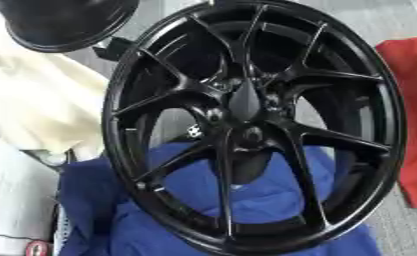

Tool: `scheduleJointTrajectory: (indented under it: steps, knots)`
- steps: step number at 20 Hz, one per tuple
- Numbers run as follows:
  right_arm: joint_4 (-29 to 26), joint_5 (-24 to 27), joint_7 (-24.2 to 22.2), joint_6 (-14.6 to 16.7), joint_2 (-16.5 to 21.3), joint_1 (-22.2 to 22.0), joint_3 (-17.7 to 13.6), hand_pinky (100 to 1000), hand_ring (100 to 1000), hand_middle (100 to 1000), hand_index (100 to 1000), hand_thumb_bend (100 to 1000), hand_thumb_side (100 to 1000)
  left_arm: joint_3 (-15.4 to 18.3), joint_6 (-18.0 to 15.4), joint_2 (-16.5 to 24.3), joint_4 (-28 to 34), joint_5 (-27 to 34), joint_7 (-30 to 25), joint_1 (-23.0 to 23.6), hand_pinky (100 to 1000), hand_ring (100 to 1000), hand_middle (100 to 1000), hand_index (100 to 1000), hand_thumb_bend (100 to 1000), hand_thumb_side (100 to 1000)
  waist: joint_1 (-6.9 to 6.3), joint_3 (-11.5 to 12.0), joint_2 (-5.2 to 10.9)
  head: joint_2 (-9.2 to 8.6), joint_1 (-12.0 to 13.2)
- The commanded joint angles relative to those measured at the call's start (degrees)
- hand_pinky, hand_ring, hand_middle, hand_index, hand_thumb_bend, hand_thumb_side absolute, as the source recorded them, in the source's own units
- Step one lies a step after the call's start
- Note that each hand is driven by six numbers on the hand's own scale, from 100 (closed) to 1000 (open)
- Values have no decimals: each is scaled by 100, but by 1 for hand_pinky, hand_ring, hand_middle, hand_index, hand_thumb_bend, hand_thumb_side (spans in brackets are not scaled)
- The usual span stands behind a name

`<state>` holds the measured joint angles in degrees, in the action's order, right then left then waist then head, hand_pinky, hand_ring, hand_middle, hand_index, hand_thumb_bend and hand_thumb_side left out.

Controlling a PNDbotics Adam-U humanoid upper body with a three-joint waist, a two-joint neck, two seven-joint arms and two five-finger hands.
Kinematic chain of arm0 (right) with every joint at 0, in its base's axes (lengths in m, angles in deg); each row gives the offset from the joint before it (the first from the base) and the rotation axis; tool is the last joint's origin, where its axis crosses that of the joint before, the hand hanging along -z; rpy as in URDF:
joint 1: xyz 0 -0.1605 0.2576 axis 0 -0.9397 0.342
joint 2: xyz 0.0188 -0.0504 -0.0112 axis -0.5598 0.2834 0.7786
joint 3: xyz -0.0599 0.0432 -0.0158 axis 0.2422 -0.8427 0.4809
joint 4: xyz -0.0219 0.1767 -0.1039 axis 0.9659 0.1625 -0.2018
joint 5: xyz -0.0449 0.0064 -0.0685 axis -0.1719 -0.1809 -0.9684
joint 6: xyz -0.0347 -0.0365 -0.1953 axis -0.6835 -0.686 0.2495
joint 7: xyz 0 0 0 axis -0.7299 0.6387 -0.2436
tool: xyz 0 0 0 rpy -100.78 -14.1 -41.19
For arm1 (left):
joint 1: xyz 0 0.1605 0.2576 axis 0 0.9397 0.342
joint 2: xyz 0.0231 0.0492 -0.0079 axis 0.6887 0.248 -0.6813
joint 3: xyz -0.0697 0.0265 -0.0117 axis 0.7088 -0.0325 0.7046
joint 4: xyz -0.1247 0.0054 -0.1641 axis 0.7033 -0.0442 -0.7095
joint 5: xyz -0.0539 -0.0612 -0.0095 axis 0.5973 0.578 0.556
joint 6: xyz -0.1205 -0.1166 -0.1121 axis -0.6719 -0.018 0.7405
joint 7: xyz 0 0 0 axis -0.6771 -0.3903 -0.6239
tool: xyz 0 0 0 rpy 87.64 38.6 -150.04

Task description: Pull the pin out of the wheel hub.

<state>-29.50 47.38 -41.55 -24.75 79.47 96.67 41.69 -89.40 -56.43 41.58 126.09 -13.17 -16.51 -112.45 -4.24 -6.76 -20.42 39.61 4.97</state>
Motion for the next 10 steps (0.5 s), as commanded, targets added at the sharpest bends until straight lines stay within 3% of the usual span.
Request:
scheduleJointTrajectory:
  steps: [1,6,10]
  knots:
    - [-109,-93,41,-11,171,44,-97,560,627,556,619,158,643,637,-69,685,-147,-18,515,264,684,485,200,489,100,318,39,32,197,-71,-62]
    - [-143,-139,114,-32,234,0,-197,561,628,555,620,164,643,1561,-151,1496,-421,383,1288,1433,684,486,204,493,100,340,98,109,204,-83,-107]
    - [-166,-174,176,-36,268,-30,-275,561,628,555,620,163,643,2239,-143,1906,-664,776,1991,2440,690,496,233,508,100,349,149,187,203,-90,-155]
